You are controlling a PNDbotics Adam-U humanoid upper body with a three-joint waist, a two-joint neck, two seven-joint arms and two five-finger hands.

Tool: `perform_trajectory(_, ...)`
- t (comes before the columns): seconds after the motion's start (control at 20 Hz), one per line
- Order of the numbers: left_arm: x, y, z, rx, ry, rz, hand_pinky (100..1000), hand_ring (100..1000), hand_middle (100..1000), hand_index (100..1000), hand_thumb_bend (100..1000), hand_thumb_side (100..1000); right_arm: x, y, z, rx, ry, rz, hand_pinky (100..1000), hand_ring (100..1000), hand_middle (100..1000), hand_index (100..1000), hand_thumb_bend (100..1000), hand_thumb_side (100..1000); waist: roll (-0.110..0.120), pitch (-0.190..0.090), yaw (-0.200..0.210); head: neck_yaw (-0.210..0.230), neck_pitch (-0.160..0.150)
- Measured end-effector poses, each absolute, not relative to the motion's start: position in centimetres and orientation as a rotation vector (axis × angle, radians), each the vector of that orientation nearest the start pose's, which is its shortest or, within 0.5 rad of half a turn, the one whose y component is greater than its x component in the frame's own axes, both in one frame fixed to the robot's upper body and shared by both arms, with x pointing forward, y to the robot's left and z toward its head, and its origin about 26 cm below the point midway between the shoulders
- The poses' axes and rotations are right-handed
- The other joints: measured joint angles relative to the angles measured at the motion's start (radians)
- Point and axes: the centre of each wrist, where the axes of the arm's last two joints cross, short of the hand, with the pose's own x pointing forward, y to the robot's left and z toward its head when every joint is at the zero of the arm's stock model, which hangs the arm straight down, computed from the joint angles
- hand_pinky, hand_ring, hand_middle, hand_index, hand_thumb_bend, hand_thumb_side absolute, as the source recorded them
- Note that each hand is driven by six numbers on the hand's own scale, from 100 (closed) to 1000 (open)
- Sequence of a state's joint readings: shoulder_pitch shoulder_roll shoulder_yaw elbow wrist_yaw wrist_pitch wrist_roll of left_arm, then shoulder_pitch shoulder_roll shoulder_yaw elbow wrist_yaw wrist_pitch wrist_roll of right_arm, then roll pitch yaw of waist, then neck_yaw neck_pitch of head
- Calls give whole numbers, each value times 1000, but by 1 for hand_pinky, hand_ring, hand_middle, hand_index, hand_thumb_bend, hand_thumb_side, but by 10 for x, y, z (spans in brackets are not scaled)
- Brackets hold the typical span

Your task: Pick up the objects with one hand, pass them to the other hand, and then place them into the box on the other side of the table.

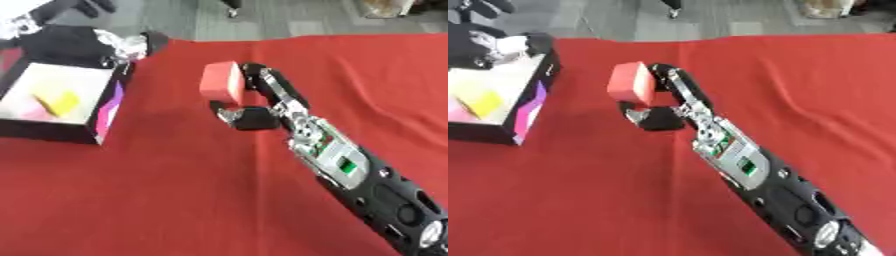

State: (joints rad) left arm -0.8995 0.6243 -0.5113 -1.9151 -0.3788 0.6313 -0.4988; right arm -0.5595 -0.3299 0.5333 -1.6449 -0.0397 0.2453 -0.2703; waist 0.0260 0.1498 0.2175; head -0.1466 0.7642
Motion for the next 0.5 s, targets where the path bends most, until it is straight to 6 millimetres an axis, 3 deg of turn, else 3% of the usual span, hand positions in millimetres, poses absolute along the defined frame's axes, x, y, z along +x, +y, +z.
perform_trajectory(0.3, 315, 135, 297, 576, -1562, -1568, 873, 856, 850, 881, 698, 513, 341, -125, 139, -76, -1869, 647, 812, 600, 560, 608, 100, 100, 0, 0, 3, -2, 0)
perform_trajectory(0.5, 314, 133, 297, 575, -1544, -1678, 877, 865, 855, 887, 669, 482, 342, -123, 141, -78, -1889, 668, 812, 600, 558, 607, 100, 100, 0, 0, 4, -7, 0)
